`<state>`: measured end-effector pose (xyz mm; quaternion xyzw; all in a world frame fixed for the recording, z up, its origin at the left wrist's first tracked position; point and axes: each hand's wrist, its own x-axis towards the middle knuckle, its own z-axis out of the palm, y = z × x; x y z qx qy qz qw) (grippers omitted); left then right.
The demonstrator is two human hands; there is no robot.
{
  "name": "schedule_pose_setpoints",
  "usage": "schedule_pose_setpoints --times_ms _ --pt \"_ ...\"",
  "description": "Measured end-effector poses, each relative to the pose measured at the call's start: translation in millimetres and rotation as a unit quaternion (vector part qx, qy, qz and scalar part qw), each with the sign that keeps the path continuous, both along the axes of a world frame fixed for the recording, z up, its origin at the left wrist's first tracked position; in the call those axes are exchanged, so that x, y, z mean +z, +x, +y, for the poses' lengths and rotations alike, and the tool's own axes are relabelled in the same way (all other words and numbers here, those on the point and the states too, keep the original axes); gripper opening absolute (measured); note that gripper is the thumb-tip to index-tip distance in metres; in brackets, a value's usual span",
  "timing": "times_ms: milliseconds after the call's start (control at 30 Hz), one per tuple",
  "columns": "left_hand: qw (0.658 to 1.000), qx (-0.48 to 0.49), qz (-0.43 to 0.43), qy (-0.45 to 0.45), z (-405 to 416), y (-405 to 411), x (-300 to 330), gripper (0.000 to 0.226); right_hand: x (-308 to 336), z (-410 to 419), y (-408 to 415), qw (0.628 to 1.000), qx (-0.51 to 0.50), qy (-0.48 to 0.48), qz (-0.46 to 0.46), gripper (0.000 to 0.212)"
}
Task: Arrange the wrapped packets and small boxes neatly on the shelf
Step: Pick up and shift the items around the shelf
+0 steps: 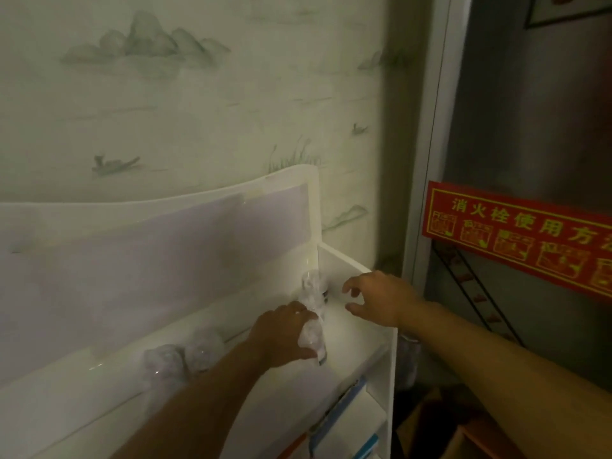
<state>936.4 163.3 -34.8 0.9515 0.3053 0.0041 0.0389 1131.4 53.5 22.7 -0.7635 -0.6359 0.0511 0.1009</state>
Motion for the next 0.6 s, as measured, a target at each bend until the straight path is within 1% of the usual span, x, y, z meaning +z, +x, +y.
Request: schedule_pose_setpoints --times_ms 100,200,300,400,500,600 --pt "0.999 -0.009 0.005 0.032 -0.5 20.5 -10.7 0.073 -5.0 -6.5 5.6 1.000 -0.006 -0.005 0.008 0.042" --pt "0.999 -0.015 -0.009 0.051 -0.2 37.8 -15.2 0.069 -7.2 -11.0 11.8 1.000 -0.009 -0.011 0.012 0.043" --pt "0.997 -0.003 -0.019 0.068 2.4 47.7 -18.0 0.065 -7.8 -13.2 15.9 0.999 -0.013 -0.014 0.028 0.044" --pt "0.995 0.004 -0.010 0.099 4.9 50.9 -19.0 0.063 -8.2 -14.5 16.6 0.999 -0.017 -0.013 0.046 0.044" --pt "0.992 0.013 0.002 0.122 5.8 49.1 -16.6 0.068 -4.9 -16.8 15.8 0.998 -0.020 -0.012 0.051 0.044" --pt "0.993 0.007 0.006 0.117 5.9 39.2 -11.8 0.076 0.3 -20.3 11.2 0.998 -0.022 -0.010 0.052 0.044"
